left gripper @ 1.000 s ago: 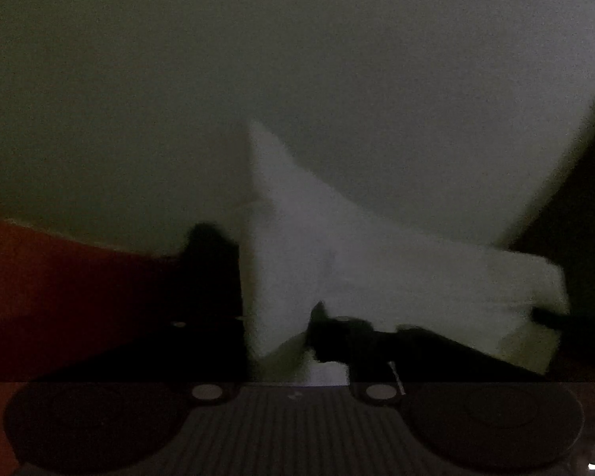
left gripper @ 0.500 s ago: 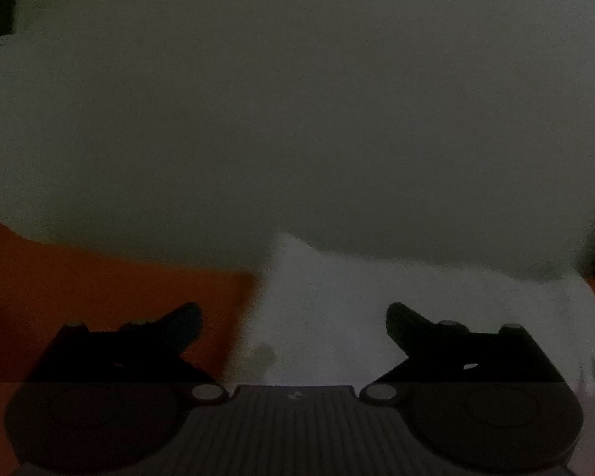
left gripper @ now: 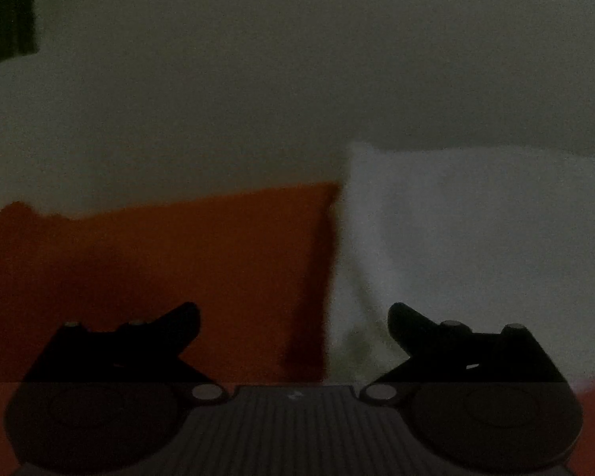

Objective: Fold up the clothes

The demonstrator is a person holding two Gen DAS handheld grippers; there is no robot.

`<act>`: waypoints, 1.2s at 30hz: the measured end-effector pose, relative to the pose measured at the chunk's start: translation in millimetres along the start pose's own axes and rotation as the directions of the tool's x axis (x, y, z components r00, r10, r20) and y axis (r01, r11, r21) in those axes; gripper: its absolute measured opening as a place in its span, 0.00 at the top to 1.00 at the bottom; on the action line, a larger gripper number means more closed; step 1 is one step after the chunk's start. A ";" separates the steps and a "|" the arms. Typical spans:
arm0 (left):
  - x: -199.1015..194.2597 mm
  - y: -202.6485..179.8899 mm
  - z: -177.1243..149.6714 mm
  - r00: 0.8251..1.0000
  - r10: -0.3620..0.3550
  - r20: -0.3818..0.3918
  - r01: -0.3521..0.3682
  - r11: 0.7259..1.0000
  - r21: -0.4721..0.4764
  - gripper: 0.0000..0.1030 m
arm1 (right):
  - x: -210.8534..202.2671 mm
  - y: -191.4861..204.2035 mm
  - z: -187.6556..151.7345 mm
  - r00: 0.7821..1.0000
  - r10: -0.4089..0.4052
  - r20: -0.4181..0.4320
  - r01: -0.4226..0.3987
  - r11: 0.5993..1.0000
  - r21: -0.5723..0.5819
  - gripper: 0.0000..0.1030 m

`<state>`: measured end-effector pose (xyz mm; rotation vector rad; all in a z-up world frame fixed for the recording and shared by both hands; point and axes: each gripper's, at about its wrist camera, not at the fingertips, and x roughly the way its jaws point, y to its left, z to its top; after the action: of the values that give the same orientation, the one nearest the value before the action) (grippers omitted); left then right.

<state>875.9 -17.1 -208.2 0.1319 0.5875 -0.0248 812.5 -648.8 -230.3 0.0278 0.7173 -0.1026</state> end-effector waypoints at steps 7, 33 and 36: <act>-23.6 4.2 -20.9 0.997 -0.054 -0.052 0.057 0.996 0.061 0.02 | -17.6 39.8 -43.1 0.992 0.099 -0.084 -0.102 0.994 -0.027 0.54; 20.1 18.7 -29.5 0.891 -0.360 -0.278 0.452 0.766 0.458 0.62 | -14.7 -26.0 -70.1 0.978 0.111 -0.174 -0.136 0.981 -0.136 0.67; 16.1 18.6 -27.3 0.893 -0.368 -0.261 0.450 0.756 0.475 0.43 | -24.9 -25.2 -72.4 0.981 0.100 -0.164 -0.120 0.986 -0.117 0.67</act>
<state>875.4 5.1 -237.5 0.5433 0.7449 -0.6200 743.8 -667.4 -268.2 -0.0456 0.8778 0.0518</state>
